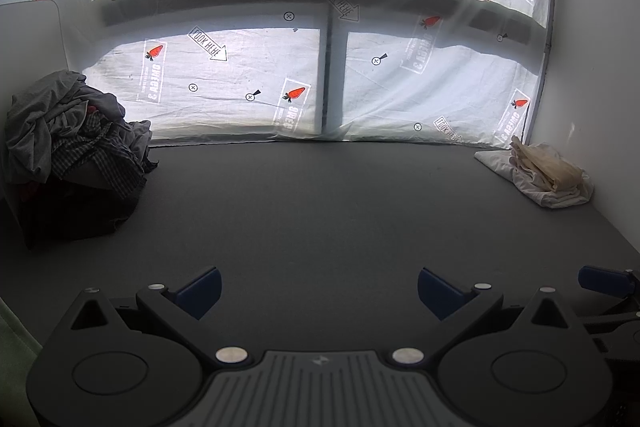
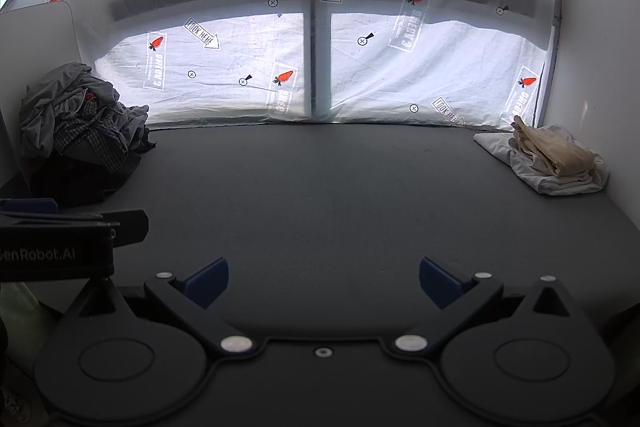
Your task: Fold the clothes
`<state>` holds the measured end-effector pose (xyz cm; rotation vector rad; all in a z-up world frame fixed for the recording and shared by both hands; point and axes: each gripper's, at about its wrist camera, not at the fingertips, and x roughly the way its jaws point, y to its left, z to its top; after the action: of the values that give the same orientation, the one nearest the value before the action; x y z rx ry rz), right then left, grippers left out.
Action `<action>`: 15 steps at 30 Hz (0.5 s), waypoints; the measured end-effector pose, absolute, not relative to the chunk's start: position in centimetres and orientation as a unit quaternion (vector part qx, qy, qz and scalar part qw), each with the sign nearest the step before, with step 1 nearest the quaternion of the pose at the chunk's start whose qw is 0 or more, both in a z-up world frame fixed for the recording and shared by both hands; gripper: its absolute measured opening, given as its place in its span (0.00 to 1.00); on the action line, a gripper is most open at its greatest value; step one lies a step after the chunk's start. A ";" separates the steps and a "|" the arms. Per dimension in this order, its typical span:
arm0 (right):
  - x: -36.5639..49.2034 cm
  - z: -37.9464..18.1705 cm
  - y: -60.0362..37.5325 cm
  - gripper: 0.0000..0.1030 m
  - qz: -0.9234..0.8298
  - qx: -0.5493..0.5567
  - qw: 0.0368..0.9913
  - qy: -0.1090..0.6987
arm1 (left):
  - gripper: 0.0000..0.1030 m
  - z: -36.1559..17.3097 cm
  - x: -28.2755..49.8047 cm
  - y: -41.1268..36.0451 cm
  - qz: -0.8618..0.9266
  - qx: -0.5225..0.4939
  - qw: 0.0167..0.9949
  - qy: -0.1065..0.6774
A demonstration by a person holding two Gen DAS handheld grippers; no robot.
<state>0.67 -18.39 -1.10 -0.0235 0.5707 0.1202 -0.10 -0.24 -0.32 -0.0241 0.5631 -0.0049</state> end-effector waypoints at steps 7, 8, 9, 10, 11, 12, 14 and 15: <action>0.7 -1.1 -18.4 1.00 0.058 -0.010 0.958 0.281 | 1.00 -0.3 -0.1 -0.3 -0.004 -0.007 0.960 0.279; 0.7 -1.1 -18.4 1.00 0.058 -0.010 0.958 0.281 | 1.00 -0.3 -0.1 -0.3 -0.005 -0.007 0.960 0.279; 0.7 -1.1 -18.4 1.00 0.058 -0.010 0.958 0.281 | 1.00 -0.3 -0.1 -0.3 -0.005 -0.008 0.960 0.279; 0.7 -1.1 -18.4 1.00 0.058 -0.010 0.958 0.282 | 1.00 -0.3 -0.1 -0.3 -0.005 -0.008 0.960 0.280; 0.7 -1.1 -18.4 1.00 0.057 -0.010 0.958 0.282 | 1.00 -0.3 -0.1 -0.3 -0.005 -0.008 0.960 0.280; 0.7 -1.0 -18.4 1.00 0.057 -0.010 0.958 0.282 | 1.00 -0.3 -0.1 -0.3 -0.005 -0.008 0.960 0.280; 0.7 -1.0 -18.4 1.00 0.056 -0.009 0.958 0.282 | 1.00 -0.3 -0.1 -0.3 -0.005 -0.008 0.960 0.280; 0.7 -1.0 -18.4 1.00 0.056 -0.009 0.958 0.282 | 1.00 -0.3 0.0 -0.3 -0.005 -0.008 0.960 0.280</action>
<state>0.75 -18.44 -1.02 -0.0187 0.5726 0.1143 -0.01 -0.32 -0.31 -0.0153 0.5674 -0.0109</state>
